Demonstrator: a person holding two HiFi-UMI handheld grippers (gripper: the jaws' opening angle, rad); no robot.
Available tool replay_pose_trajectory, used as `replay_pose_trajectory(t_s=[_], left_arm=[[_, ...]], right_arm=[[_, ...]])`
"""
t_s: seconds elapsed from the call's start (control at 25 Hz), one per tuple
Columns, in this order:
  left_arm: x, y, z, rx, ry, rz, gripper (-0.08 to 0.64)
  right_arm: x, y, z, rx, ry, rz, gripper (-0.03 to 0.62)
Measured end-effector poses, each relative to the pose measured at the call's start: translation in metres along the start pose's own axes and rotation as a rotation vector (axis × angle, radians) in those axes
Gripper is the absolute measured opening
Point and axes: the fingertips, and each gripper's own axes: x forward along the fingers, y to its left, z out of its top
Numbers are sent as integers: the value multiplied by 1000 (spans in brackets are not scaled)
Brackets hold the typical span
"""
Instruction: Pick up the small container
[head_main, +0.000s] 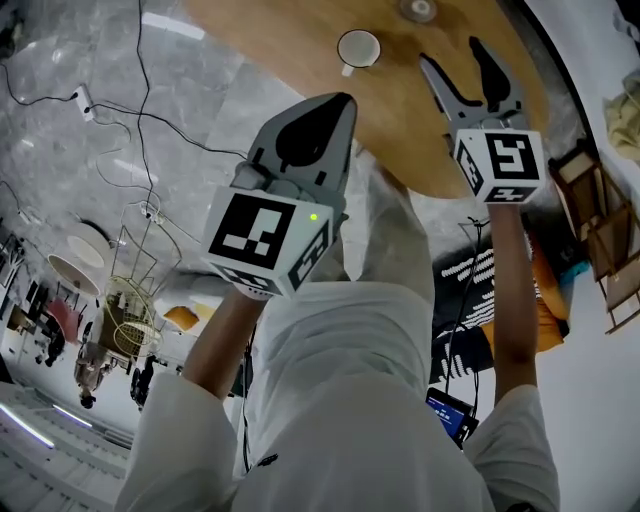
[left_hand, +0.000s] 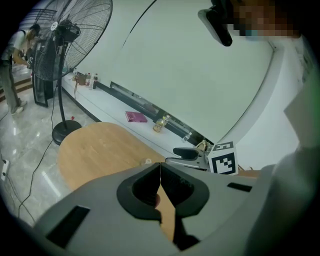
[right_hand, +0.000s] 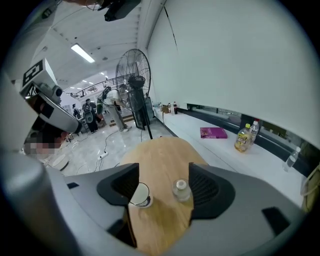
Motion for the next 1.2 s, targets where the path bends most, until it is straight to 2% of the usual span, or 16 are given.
replay_pose_trajectory(t_s=[0.12,0.24,0.64,0.92,1.04,1.2], left_arm=[[8,5,-1,-13,-6,4,20],[15,9,-3,-25,-4,9,20],[39,25,-28,-77,20,5,20],[51,33,-42,-104,32,-1,20],[54,37,-50,-117,37,1,20],[64,41,-61,-139,50,6,20]], right_arm=[[14,-7,-5,10,12,0,328],[28,-11,-10,13,22,18,341],[72,-28,-27,-11,59,-13,414],[101,-42,-59,-16,124,-41,453],[115,-43,-79,-24,145,-37,496],[128,-47,-89,-16,121,-30,568]])
